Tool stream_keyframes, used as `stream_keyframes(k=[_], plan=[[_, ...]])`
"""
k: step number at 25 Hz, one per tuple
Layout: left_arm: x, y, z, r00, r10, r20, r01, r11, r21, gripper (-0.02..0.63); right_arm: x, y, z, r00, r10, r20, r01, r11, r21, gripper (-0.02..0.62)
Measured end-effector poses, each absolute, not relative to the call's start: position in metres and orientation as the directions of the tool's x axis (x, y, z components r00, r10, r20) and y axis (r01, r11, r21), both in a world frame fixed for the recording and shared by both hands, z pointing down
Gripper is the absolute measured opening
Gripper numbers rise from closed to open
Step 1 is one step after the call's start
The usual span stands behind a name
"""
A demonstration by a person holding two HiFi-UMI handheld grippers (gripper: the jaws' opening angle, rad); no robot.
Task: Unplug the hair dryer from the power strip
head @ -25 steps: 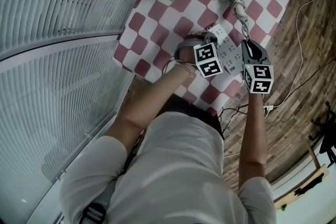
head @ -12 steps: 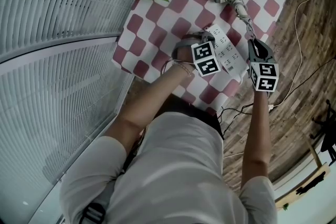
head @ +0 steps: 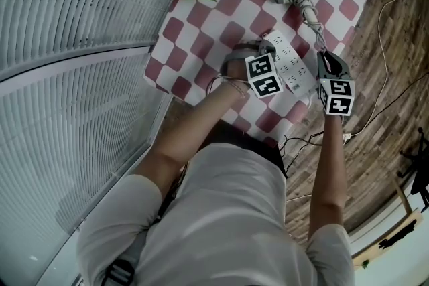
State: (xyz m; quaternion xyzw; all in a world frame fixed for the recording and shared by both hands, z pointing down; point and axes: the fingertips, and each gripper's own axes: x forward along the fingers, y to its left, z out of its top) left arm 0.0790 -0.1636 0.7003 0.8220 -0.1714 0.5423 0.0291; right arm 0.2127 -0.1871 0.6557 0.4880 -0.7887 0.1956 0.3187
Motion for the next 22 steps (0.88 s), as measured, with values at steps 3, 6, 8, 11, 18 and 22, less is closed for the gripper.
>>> stream_keyframes(k=[3, 6, 8, 11, 18, 22], plan=[[0.079, -0.163, 0.700, 0.351, -0.250, 0.902, -0.312, -0.940, -0.138, 0.029, 0.215, -0.184, 0.666, -0.314, -0.638, 0.703, -0.897, 0.442, 0.000, 0.064], [0.079, -0.163, 0.701, 0.352, -0.252, 0.901, -0.314, -0.939, -0.140, 0.029, 0.217, -0.182, 0.675, -0.308, -0.633, 0.711, -0.900, 0.436, -0.001, 0.064], [0.079, -0.163, 0.702, 0.352, -0.255, 0.901, -0.315, -0.938, -0.143, 0.029, 0.218, -0.181, 0.679, -0.306, -0.632, 0.712, -0.901, 0.433, -0.002, 0.064], [0.079, -0.163, 0.701, 0.349, -0.257, 0.901, -0.311, -0.939, -0.147, 0.029, 0.218, -0.181, 0.679, -0.309, -0.640, 0.703, -0.902, 0.432, -0.003, 0.066], [0.079, -0.163, 0.701, 0.355, -0.271, 0.895, -0.293, -0.941, -0.168, 0.029, 0.218, -0.179, 0.680, -0.294, -0.654, 0.697, -0.905, 0.424, 0.016, 0.067], [0.079, -0.163, 0.702, 0.356, -0.291, 0.888, -0.296, -0.936, -0.188, 0.029, 0.218, -0.177, 0.677, -0.297, -0.660, 0.690, -0.911, 0.411, 0.002, 0.120]])
